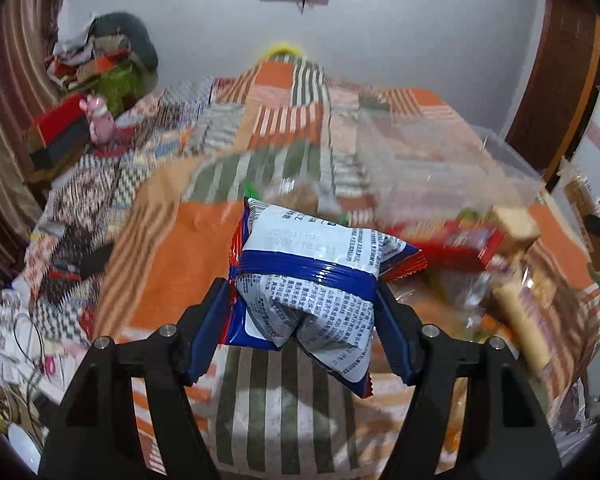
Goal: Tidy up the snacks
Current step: 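Carry the chip bag and long bread into the clear plastic box with both grippers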
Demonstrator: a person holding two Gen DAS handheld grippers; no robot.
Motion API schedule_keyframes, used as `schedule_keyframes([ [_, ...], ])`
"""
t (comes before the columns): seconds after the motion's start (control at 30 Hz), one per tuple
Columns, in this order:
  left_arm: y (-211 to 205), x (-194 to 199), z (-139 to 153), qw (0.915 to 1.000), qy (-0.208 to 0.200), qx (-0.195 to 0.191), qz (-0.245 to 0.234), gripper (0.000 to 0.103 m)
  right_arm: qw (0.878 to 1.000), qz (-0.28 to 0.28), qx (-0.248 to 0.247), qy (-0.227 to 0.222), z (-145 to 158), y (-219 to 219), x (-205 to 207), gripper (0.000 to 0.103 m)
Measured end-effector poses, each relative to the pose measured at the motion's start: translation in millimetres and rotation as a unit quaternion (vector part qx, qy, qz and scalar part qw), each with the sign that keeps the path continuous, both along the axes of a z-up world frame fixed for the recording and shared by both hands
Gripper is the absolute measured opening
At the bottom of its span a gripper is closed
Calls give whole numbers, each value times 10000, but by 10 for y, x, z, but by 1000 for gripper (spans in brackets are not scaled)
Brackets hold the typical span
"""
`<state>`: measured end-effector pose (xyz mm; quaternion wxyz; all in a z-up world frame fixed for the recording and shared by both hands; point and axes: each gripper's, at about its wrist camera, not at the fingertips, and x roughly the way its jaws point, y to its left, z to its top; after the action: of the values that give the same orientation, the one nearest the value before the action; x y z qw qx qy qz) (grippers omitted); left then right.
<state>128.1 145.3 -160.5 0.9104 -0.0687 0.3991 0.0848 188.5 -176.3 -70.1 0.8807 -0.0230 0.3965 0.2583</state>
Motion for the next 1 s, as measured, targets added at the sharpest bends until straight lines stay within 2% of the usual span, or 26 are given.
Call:
schedule_keyframes([
  [0.17, -105, 184, 278, 9992, -344, -14, -209, 69, 9998, -59, 81, -189, 102, 25, 110, 33],
  [0.4, -355, 527, 477, 9965, -609, -60, -562, 69, 9989, -130, 173, -421, 223, 111, 293, 33],
  [0.7, -601, 1019, 553, 9931, -769, -74, -884, 70, 9971, -271, 363, -614, 301, 233, 662, 33],
  [1.0, -734, 1479, 472, 9928, -670, -107, -992, 70, 9973, -329, 304, -582, 199, 422, 959, 33],
])
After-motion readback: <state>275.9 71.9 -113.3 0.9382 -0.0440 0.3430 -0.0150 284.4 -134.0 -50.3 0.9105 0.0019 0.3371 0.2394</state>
